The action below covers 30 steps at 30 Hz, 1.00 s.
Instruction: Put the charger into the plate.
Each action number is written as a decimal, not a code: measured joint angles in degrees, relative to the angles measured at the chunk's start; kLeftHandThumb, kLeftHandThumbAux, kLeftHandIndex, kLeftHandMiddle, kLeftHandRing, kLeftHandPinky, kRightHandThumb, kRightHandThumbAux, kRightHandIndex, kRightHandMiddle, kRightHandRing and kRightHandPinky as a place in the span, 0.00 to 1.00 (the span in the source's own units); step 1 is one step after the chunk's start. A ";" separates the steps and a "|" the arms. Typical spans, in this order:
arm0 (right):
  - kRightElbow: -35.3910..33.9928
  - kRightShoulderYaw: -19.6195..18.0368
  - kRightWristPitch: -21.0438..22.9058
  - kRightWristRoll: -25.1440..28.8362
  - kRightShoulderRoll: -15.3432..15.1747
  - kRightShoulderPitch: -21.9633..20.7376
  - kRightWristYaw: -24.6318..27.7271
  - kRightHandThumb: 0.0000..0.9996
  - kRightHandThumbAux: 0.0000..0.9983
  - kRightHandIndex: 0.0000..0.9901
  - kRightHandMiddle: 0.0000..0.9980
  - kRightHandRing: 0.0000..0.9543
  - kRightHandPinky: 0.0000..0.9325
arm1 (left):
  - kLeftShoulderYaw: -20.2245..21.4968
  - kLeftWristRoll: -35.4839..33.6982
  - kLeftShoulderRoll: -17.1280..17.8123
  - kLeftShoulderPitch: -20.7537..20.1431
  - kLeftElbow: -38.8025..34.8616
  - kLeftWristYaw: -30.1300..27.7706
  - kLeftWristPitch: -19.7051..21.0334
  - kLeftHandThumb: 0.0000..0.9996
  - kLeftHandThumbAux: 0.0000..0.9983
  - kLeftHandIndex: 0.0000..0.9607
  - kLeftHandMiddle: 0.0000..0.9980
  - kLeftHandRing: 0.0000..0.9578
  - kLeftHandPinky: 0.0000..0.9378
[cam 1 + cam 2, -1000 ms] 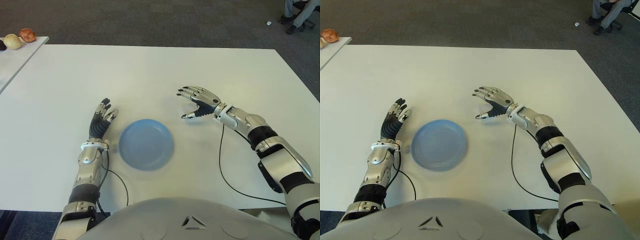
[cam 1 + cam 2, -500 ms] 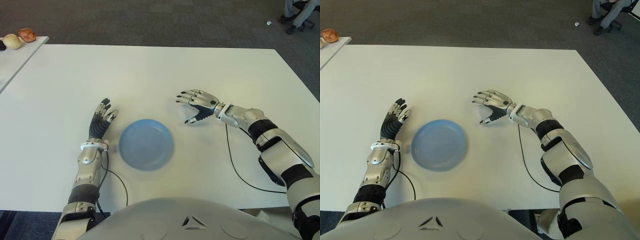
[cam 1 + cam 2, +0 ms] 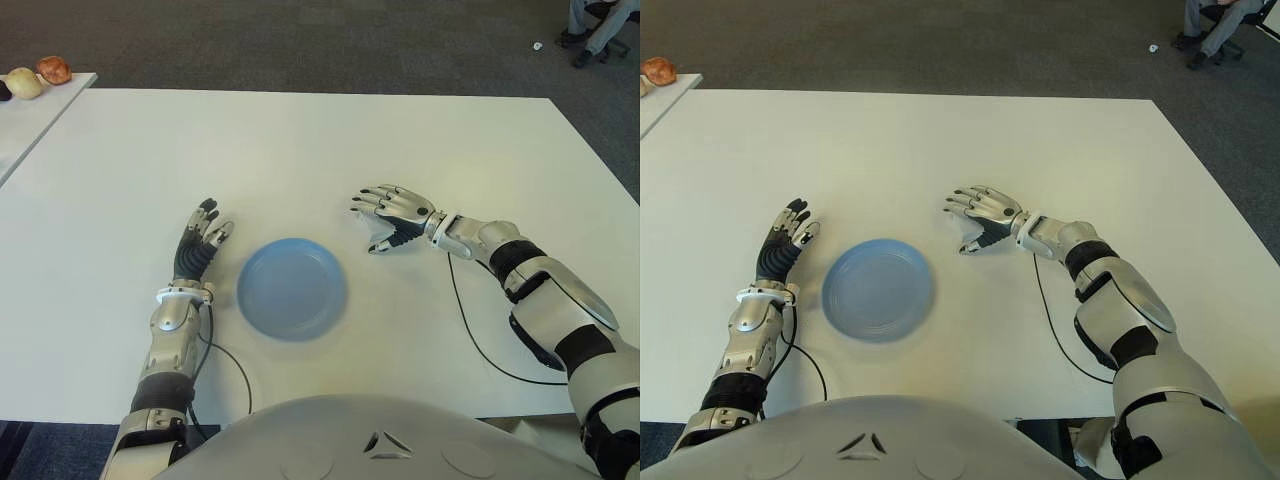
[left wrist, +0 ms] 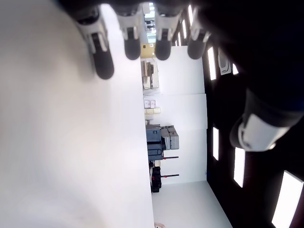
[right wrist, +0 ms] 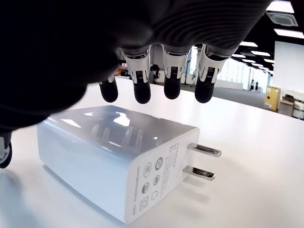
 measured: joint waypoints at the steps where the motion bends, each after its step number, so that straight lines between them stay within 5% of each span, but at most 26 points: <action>1: 0.17 0.34 0.15 -0.05 0.13 -0.10 -0.41 0.18 0.33 0.00 0.00 0.00 0.00 | 0.01 -0.02 0.10 0.10 -0.07 -0.03 0.00 0.00 0.57 0.00 0.06 0.04 0.04; 30: 6.41 3.48 4.91 -0.30 3.44 -0.75 -9.74 0.12 0.38 0.00 0.00 0.00 0.08 | 0.46 -1.15 2.41 4.56 -4.71 -1.75 1.44 0.00 0.57 0.00 0.07 0.06 0.07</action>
